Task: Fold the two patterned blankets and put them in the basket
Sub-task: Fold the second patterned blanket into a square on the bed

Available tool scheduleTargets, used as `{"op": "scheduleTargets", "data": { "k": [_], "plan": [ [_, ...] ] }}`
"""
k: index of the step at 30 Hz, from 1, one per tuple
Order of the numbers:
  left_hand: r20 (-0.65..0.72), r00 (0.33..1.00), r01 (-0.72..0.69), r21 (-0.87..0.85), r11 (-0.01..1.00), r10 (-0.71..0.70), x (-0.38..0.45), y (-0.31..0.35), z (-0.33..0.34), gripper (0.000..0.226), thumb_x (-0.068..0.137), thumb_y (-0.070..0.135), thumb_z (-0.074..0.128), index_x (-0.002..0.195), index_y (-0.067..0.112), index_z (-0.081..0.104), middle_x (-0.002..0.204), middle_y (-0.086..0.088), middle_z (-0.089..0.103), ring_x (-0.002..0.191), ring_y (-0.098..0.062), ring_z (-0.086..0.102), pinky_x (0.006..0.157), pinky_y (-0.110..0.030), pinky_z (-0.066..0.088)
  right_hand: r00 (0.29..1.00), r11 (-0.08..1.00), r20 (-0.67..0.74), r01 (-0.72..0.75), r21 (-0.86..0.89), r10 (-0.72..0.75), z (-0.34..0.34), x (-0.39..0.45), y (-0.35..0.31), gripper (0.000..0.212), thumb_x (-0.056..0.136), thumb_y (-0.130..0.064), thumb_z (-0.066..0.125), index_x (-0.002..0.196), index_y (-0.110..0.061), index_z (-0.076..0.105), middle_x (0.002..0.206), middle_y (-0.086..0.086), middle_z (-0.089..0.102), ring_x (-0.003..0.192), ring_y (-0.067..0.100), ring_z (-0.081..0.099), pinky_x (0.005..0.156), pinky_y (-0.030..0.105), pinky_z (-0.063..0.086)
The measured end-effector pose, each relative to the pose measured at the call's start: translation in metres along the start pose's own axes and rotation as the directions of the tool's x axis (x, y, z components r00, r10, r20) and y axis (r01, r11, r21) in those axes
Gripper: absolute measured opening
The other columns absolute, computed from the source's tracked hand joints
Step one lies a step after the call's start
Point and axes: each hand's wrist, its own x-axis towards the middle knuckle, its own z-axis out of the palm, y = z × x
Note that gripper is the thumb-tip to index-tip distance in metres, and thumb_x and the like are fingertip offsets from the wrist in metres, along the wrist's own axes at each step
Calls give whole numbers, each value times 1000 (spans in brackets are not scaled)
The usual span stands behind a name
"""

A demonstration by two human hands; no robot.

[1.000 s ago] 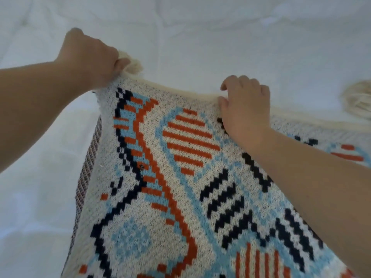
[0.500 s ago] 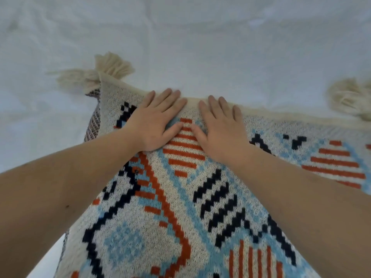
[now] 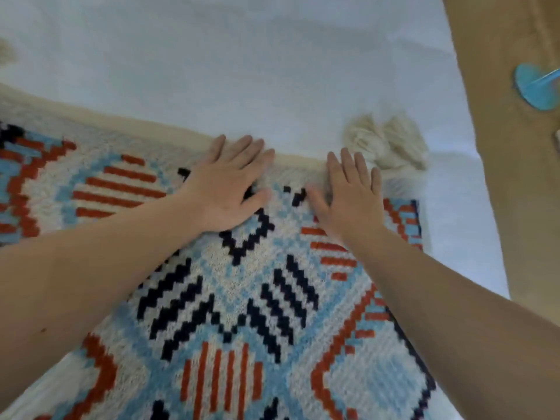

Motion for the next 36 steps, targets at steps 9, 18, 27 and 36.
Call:
{"op": "scheduleTargets", "data": {
  "k": [9, 18, 27, 36],
  "plan": [
    [-177, 983, -79, -212, 974, 41, 77, 111, -22, 46, 101, 45, 43, 136, 18, 54, 118, -3, 64, 109, -25, 58, 93, -40, 45, 802, 565, 63, -472, 677, 594, 6, -22, 119, 70, 99, -53, 39, 156, -18, 16, 155, 14, 31, 134, 34, 41, 99, 45, 40],
    [147, 988, 139, -668, 731, -54, 133, 171, -50, 39, 105, 40, 37, 108, 16, 67, 91, 8, 43, 77, -6, 49, 69, -21, 42, 886, 208, 92, -207, 956, 455, -8, -11, 131, 16, 86, -28, 71, 83, -14, 62, 70, -3, 64, 49, 3, 61, 45, 19, 49],
    [273, 961, 275, -940, 203, -37, 162, 220, -74, 29, 97, 28, 59, 119, 13, 70, 110, 1, 70, 94, -10, 67, 81, -24, 51, 908, 19, 92, -109, 994, 409, -1, -17, 147, 15, 84, -28, 75, 80, -15, 69, 71, -6, 66, 62, 10, 65, 60, 26, 56],
    [132, 990, 135, -847, 513, -43, 174, 235, -83, 25, 101, 23, 47, 120, 31, 62, 138, 10, 55, 120, -9, 54, 91, -23, 40, 821, 6, -20, 20, 1000, 570, -15, -16, 164, 13, 81, -15, 74, 80, -28, 73, 76, 4, 73, 67, 17, 66, 67, 41, 59]
  ]
}}
